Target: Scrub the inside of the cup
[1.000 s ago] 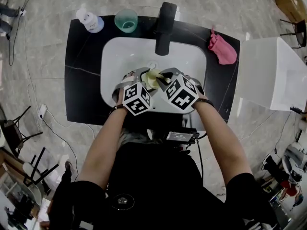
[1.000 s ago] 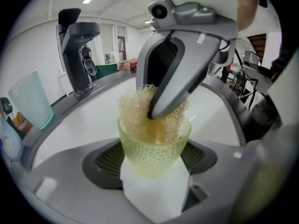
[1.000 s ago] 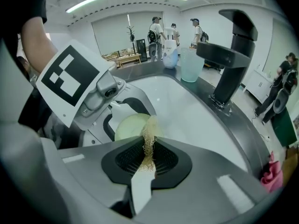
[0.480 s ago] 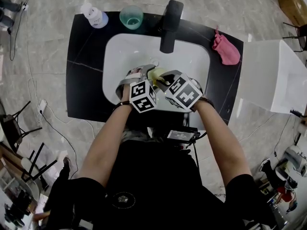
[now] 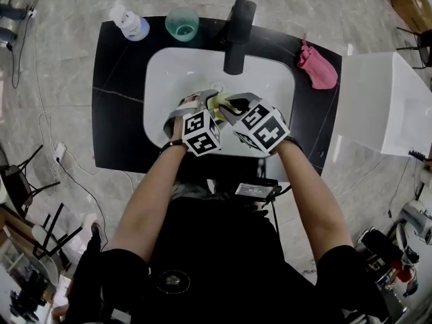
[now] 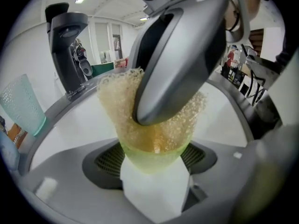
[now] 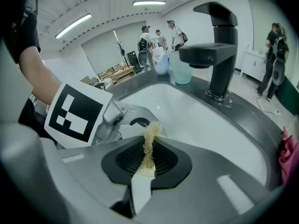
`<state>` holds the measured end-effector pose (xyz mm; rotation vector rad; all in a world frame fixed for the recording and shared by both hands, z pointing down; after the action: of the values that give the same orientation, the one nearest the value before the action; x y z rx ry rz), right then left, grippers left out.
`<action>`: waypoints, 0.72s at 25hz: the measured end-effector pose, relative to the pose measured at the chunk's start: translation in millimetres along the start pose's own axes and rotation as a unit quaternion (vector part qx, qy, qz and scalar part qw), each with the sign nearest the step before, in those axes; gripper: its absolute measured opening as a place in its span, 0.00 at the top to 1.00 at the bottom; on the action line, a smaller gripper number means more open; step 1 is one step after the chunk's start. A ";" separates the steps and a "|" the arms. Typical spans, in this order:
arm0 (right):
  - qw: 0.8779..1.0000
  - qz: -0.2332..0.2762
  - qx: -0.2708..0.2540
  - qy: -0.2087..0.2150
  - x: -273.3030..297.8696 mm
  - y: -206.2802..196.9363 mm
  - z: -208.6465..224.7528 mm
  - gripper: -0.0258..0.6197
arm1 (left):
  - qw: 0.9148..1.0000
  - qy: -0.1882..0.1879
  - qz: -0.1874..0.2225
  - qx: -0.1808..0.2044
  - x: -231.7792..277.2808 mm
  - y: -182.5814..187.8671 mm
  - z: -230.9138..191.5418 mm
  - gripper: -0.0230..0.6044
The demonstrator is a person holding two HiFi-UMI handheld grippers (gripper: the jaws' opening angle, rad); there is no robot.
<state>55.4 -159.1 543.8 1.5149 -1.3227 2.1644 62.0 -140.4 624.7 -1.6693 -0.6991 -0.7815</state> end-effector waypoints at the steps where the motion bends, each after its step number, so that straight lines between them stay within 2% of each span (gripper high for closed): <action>1: 1.000 0.002 0.000 -0.006 -0.6 0.2 2.8 0.89 | 1.000 -0.001 0.002 -0.001 -0.2 0.7 -0.1 0.38; 10: 0.998 -0.011 -0.007 -0.056 0.3 -14.2 24.6 0.89 | 1.000 -0.006 0.013 -0.012 -5.8 -1.1 -1.9 0.38; 18: 0.999 -0.036 0.027 -0.019 3.0 -27.4 9.4 0.90 | 1.000 -0.001 0.011 0.000 -6.7 -0.9 -4.4 0.38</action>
<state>76.4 -151.0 562.3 1.6051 -1.2106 2.1556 56.6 -144.9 620.7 -1.6750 -0.6798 -0.7643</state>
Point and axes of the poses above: the fingertips, and each gripper's own axes: x forward along the fingers, z to its right, y out of its top, the point moved 2 cm from there along -x, backward along the fingers, and after that the axes turned 12 degrees about -y, right-handed, at the moved point
